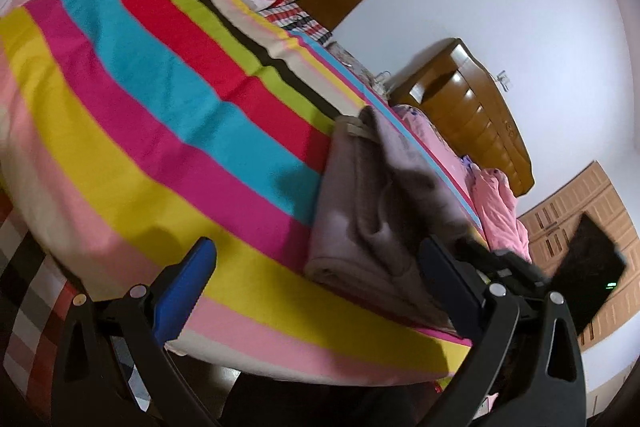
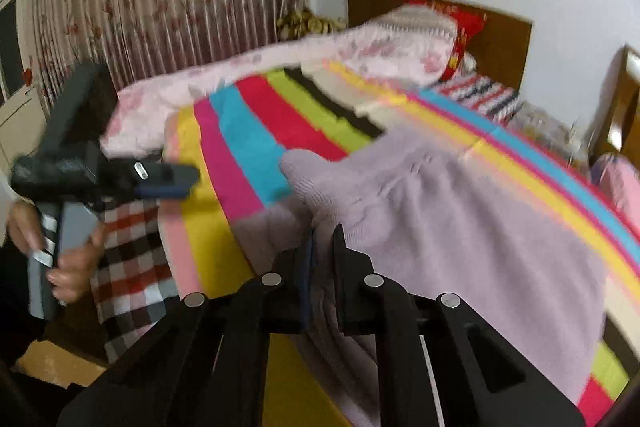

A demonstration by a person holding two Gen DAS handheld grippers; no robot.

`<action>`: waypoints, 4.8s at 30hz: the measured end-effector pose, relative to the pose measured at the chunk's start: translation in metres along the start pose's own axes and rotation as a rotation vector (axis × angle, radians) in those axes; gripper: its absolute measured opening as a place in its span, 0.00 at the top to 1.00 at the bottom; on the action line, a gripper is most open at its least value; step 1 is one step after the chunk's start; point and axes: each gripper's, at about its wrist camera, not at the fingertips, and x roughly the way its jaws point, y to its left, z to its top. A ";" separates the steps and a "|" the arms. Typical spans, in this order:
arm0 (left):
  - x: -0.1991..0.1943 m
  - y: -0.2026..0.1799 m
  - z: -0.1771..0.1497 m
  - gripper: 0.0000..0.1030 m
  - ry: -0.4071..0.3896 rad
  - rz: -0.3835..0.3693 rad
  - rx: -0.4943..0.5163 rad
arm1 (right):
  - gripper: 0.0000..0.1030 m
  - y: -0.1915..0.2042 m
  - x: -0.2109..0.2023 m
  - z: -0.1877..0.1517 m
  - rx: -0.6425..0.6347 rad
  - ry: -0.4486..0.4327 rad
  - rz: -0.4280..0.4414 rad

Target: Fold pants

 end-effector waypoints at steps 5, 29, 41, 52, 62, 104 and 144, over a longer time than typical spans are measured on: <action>0.002 0.010 -0.003 0.02 0.003 -0.009 -0.041 | 0.90 0.006 0.016 -0.012 -0.021 0.081 0.020; -0.008 -0.018 -0.002 0.02 0.026 -0.060 0.003 | 0.86 0.023 0.015 -0.042 -0.325 0.058 -0.079; 0.100 -0.074 0.040 0.02 0.344 -0.349 -0.049 | 0.86 -0.002 -0.008 -0.031 -0.174 -0.078 -0.038; 0.151 -0.065 0.039 0.71 0.360 -0.189 -0.027 | 0.43 0.013 -0.028 -0.057 -0.172 -0.084 -0.187; 0.145 -0.059 0.036 0.70 0.341 -0.192 -0.016 | 0.28 -0.077 -0.139 -0.184 0.469 -0.097 -0.545; 0.117 -0.024 0.026 0.67 0.207 -0.314 0.012 | 0.16 -0.087 -0.082 -0.184 0.367 -0.036 -0.715; 0.042 -0.126 -0.009 0.09 -0.253 0.254 0.426 | 0.18 -0.044 -0.109 -0.127 0.266 -0.244 -0.463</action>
